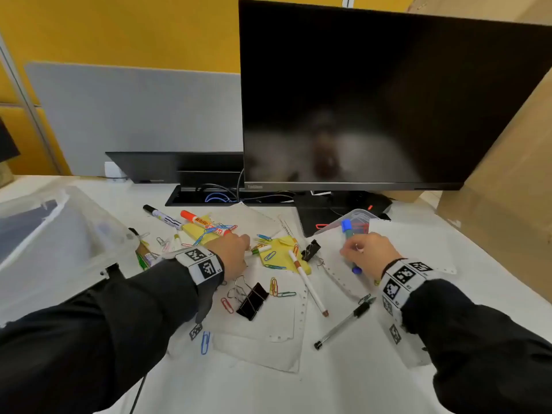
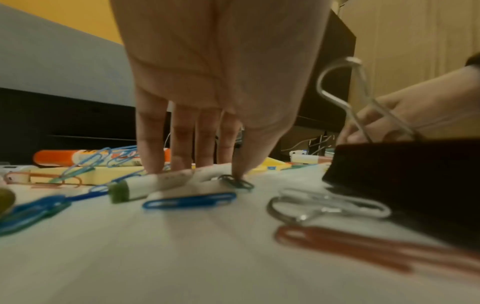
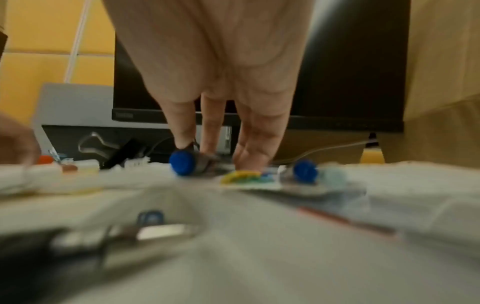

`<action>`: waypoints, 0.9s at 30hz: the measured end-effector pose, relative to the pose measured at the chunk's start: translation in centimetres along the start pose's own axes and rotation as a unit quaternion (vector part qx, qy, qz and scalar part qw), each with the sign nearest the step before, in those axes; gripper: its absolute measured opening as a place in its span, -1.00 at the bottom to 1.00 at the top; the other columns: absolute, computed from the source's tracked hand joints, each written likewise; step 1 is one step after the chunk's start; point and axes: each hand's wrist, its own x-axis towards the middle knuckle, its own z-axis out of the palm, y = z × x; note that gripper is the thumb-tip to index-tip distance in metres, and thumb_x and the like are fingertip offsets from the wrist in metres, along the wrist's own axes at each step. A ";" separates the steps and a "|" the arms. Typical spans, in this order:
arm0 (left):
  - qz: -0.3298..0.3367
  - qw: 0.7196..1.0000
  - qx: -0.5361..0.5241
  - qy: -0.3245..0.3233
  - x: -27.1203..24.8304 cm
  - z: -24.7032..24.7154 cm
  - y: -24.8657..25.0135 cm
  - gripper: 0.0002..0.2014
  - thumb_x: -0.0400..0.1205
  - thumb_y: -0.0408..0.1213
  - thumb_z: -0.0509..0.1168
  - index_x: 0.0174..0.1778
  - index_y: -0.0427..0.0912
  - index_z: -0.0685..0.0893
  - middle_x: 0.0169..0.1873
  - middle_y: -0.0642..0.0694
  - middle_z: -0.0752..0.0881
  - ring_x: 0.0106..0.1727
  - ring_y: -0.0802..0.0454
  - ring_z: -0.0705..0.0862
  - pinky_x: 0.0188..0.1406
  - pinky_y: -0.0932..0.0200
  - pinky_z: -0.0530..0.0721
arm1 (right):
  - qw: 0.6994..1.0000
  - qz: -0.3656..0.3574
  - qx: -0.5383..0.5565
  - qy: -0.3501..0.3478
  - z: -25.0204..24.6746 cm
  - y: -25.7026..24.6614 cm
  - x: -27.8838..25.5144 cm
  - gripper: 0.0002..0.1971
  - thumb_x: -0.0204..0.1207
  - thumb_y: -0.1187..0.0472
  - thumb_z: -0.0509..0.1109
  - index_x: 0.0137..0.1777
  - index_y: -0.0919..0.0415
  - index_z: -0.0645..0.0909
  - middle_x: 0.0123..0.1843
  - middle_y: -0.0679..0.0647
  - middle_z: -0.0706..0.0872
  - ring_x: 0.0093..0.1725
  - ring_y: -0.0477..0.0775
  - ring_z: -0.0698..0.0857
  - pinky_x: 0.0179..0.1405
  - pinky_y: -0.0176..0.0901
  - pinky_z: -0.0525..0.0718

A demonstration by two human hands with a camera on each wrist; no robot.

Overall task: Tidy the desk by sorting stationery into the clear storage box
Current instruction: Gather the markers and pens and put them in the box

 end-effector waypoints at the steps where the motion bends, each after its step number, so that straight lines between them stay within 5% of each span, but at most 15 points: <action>1: -0.010 1.000 -0.001 -0.009 0.2 0.1 0.0 -0.61 0.63 -0.29 0.18 0.40 -0.14 0.39 0.25 -0.20 0.58 0.19 -0.15 0.63 0.07 0.05 0.64 | 1.000 0.008 0.000 0.002 0.2 0.1 0.3 -0.82 0.51 0.11 0.35 0.01 0.16 0.67 0.15 0.17 0.67 0.13 0.11 0.59 0.13 -0.17 0.53; 4: -0.032 0.999 -0.009 -0.006 0.2 -0.1 0.3 -0.64 0.65 -0.31 0.12 0.38 -0.25 0.39 0.28 -0.27 0.56 0.23 -0.20 0.62 0.09 0.04 0.61 | 0.999 0.036 -0.012 0.012 0.3 0.0 0.6 -0.92 0.44 0.28 0.38 -0.10 0.18 0.55 0.13 0.20 0.69 0.15 0.17 0.63 0.13 -0.13 0.56; 9: -0.018 0.984 -0.159 0.078 -0.5 -1.7 2.9 -0.75 0.70 -0.21 0.04 0.13 -0.31 0.47 -0.02 -0.27 0.63 -0.11 -0.13 0.55 -0.19 0.11 0.48 | 0.983 0.094 0.124 0.095 0.5 -0.2 0.8 -0.53 0.41 0.38 0.38 0.28 0.40 0.31 0.23 0.35 0.52 0.15 0.35 0.60 0.02 0.02 0.55; 12: 0.001 0.983 -0.186 0.005 -0.2 -1.7 6.0 -0.74 0.65 -0.05 0.15 -0.13 -0.19 0.50 -0.31 -0.06 0.51 -0.30 0.04 0.49 -0.40 0.24 0.41 | 0.973 0.085 0.179 0.117 0.5 -0.6 0.8 -0.62 0.49 0.33 0.30 0.27 0.38 0.32 0.14 0.34 0.57 -0.02 0.29 0.60 -0.05 0.01 0.55; 19: -0.025 0.987 -0.147 -0.052 0.9 0.7 9.5 -0.68 0.59 0.03 0.23 -0.21 -0.18 0.47 -0.44 -0.03 0.35 -0.16 -0.03 0.48 -0.48 0.25 0.34 | 0.984 0.007 0.153 0.095 0.6 -0.9 -0.3 -0.83 0.56 0.22 0.18 -0.19 0.31 0.49 -0.42 0.07 0.45 -0.46 -0.02 0.41 -0.48 -0.21 0.38; 23: -0.030 0.980 -0.191 -0.045 0.9 0.4 8.8 -0.69 0.60 0.01 0.19 -0.28 -0.17 0.48 -0.44 -0.03 0.40 -0.29 -0.01 0.51 -0.42 0.22 0.41 | 0.979 -0.029 0.176 0.103 0.5 -1.3 -1.5 -0.69 0.59 0.17 0.17 -0.41 0.13 0.34 -0.46 0.06 0.44 -0.48 -0.01 0.40 -0.52 -0.22 0.32; 27: -0.041 0.933 -0.356 0.000 -0.1 -1.3 8.3 -0.70 0.67 -0.09 0.05 -0.26 -0.21 0.47 -0.50 -0.05 0.51 -0.53 0.07 0.51 -0.50 0.27 0.46 | 0.942 -0.074 0.318 0.077 0.7 -1.8 -1.9 -0.72 0.56 -0.03 0.24 -0.33 0.07 0.39 -0.46 0.02 0.41 -0.47 0.02 0.39 -0.40 -0.19 0.37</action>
